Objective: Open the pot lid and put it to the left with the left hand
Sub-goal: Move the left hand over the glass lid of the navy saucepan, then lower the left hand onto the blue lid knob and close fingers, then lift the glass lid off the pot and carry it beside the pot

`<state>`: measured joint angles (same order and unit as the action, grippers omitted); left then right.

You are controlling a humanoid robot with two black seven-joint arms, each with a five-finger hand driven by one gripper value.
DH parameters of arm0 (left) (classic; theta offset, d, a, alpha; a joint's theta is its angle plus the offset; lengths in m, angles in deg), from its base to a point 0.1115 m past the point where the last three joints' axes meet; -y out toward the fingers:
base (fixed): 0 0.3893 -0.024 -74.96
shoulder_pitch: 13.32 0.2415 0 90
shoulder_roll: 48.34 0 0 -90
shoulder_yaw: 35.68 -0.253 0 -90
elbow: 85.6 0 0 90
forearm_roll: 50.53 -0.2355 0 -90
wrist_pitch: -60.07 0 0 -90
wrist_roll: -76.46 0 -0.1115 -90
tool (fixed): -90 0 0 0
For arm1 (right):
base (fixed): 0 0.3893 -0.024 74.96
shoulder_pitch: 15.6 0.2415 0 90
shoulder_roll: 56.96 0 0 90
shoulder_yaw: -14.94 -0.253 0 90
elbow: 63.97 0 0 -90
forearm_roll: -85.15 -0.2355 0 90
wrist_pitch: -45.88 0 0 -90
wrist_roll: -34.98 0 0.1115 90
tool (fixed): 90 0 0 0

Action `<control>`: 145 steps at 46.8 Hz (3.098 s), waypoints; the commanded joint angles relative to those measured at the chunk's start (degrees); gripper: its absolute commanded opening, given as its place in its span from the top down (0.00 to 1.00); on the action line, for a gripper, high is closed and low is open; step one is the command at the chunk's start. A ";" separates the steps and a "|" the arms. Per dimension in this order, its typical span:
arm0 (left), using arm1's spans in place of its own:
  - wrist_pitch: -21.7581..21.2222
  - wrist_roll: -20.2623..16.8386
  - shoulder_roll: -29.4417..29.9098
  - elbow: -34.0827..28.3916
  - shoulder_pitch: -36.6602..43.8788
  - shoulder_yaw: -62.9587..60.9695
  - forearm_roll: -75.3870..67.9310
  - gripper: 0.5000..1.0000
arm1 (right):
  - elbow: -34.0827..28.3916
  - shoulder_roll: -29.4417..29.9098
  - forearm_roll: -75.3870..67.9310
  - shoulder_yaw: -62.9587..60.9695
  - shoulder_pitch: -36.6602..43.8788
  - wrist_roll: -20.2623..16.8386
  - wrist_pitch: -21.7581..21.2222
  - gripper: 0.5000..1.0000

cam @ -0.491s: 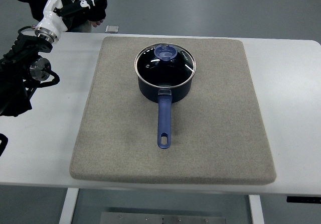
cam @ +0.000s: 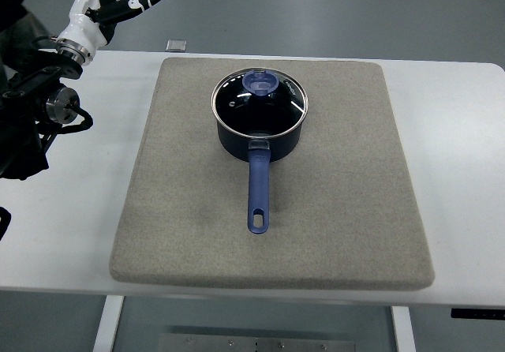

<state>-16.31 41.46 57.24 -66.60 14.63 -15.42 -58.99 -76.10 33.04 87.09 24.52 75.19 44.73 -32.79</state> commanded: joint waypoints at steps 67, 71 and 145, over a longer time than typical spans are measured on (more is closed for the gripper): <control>2.02 0.00 -4.50 10.98 -21.45 -23.08 -70.74 0.02 | 0.00 0.00 0.00 0.00 0.00 0.00 0.01 0.17; 2.02 0.00 -6.00 9.40 -21.45 -23.08 -70.91 0.02 | 0.00 0.00 0.00 0.00 0.00 0.00 0.01 0.17; 3.17 0.00 -6.18 8.51 -23.03 -25.80 -71.53 1.00 | 0.00 0.00 0.00 0.00 0.00 0.00 0.01 0.17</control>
<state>-13.12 41.46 50.77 -58.09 -8.16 -41.43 -130.63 -76.10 33.04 87.09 24.52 75.19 44.73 -32.79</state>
